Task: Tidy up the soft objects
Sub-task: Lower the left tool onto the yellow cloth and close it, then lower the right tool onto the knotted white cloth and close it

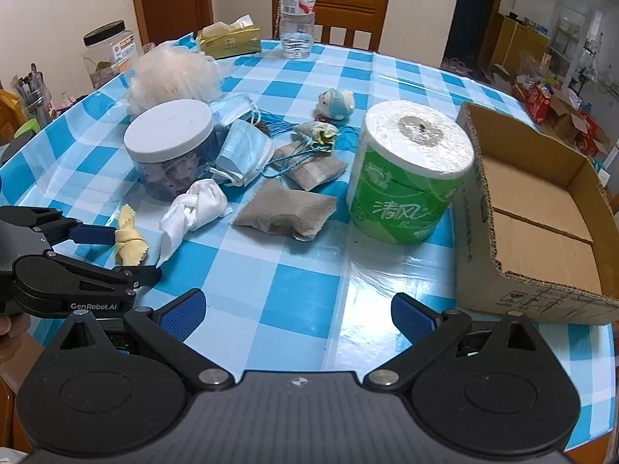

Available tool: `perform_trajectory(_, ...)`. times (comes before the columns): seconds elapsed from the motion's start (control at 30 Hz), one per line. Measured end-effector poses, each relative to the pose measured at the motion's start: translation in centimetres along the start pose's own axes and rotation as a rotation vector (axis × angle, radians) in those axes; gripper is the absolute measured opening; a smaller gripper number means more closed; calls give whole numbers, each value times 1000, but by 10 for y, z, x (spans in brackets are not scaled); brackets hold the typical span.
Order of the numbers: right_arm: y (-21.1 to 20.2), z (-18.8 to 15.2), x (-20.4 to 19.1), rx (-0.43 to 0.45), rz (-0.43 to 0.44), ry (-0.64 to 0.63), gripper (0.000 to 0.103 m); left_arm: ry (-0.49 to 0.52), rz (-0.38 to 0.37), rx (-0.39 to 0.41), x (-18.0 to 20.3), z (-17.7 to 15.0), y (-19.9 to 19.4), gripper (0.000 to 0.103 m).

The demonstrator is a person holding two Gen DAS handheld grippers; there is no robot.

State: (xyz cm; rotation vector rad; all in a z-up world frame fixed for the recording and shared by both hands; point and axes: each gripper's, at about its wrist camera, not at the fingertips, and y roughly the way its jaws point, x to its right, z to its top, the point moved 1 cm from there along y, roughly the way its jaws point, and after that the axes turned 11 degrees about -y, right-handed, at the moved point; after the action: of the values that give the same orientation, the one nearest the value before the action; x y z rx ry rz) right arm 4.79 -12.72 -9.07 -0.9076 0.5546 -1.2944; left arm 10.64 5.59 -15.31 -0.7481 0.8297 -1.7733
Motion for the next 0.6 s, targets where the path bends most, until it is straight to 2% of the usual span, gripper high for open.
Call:
perform_trajectory(0.07, 3, 2, -2, -4, 3, -8, 103, -10, -1, 3, -2, 1, -1, 54)
perform_trajectory(0.13, 5, 4, -4, -6, 7, -15, 103, -17, 8, 5, -4, 2, -2, 43)
perform_trajectory(0.3, 12, 10, -11, -4, 23, -34, 103, -51, 15, 2, -13, 2, -4, 38)
perform_trajectory(0.6, 39, 32, -35, 2, 100, -99, 103, -115, 75, 15, -42, -1, -22, 38)
